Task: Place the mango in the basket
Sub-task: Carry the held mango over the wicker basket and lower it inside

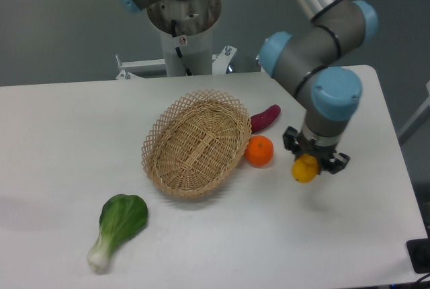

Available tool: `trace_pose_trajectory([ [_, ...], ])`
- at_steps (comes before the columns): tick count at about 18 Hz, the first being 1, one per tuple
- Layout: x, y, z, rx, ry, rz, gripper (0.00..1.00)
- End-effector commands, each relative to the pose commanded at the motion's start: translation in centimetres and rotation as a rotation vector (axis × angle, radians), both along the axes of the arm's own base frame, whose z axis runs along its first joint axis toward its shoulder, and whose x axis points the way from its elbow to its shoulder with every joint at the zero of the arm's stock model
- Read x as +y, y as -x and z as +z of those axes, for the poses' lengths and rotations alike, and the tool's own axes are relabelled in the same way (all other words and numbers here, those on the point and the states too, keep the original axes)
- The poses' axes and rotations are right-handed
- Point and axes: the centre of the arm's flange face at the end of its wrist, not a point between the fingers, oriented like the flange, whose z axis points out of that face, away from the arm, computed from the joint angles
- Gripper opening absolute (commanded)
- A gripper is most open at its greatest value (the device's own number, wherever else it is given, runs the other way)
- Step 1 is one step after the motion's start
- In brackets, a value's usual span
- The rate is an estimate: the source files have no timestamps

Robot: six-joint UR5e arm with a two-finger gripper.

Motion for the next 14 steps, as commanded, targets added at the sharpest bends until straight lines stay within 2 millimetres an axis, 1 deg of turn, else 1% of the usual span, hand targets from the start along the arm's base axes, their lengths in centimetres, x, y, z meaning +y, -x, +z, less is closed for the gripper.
trace_pose_trajectory([
  [3,-0.2,-2.0,-0.6,-0.037,-0.047,-0.013,0.42],
  [5,-0.1,-3.0,-0.6,-0.059,-0.073,-0.02,0.42],
  [6,0.4,-3.8,-0.7,-0.073,-0.087,-0.032,0.42],
  [8,0.4,-4.8,-0.7,-0.085,-0.093,-0.039,0.43],
  [11,1.5,-7.8,-1.5,-0.106,-0.076,-0.085,0.44],
  [14,2.8,-10.2,-1.4,-0.111,-0.067,-0.12,0.45],
])
